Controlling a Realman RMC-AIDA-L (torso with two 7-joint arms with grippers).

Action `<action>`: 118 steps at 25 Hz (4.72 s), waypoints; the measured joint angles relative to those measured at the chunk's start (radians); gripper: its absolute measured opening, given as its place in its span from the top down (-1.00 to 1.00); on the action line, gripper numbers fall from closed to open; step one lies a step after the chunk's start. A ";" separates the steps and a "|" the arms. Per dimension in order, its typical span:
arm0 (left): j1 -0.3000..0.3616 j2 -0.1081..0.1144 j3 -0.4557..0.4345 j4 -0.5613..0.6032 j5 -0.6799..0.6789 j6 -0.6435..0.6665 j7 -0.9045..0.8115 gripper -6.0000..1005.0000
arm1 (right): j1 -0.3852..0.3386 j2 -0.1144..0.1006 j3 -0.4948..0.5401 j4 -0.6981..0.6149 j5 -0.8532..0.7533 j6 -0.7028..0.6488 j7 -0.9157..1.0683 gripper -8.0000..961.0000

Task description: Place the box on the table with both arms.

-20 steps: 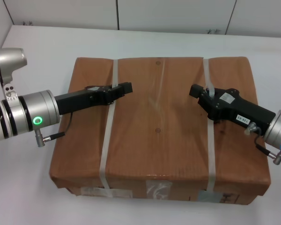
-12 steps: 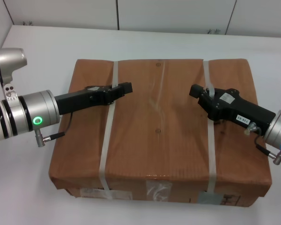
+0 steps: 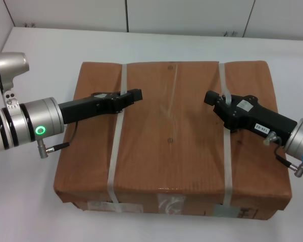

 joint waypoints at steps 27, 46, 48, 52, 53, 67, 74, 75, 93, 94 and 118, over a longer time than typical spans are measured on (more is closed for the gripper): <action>-0.064 -0.096 0.011 -0.006 0.092 -0.356 0.130 0.80 | 0.094 0.002 -0.055 0.159 -0.014 0.464 -0.021 0.97; -0.058 -0.101 0.012 -0.020 0.094 -0.437 0.146 0.80 | 0.101 0.001 -0.047 0.178 -0.015 0.541 -0.004 0.98; -0.057 -0.101 0.012 -0.022 0.098 -0.438 0.146 0.79 | 0.106 0.001 -0.050 0.186 -0.015 0.544 0.000 0.98; -0.057 -0.103 0.013 -0.025 0.103 -0.438 0.146 0.79 | 0.108 0.001 -0.050 0.192 -0.016 0.540 0.003 0.94; -0.056 -0.103 0.013 -0.025 0.103 -0.439 0.146 0.79 | 0.108 0.002 -0.048 0.193 -0.016 0.539 0.003 0.91; -0.038 -0.106 0.012 -0.020 0.098 -0.441 0.228 0.28 | 0.081 0.002 -0.029 0.207 -0.006 0.531 0.004 -0.05; -0.037 -0.106 0.010 -0.019 0.095 -0.433 0.239 -0.12 | 0.074 0.002 -0.021 0.210 -0.006 0.531 0.004 -0.44; -0.037 -0.106 0.011 -0.019 0.095 -0.432 0.239 -0.22 | 0.072 0.002 -0.018 0.210 -0.006 0.531 0.004 -0.50; 0.027 -0.093 0.002 0.060 0.101 -0.378 0.242 -0.69 | -0.045 0.001 0.088 0.193 -0.005 0.444 -0.005 -0.67; 0.028 -0.091 0.002 0.062 0.101 -0.377 0.242 -0.69 | -0.051 0.001 0.093 0.190 -0.005 0.434 -0.005 -0.67; 0.067 -0.045 -0.005 0.136 0.096 -0.301 0.287 -0.69 | -0.148 -0.002 0.148 0.038 -0.019 0.071 -0.022 -0.67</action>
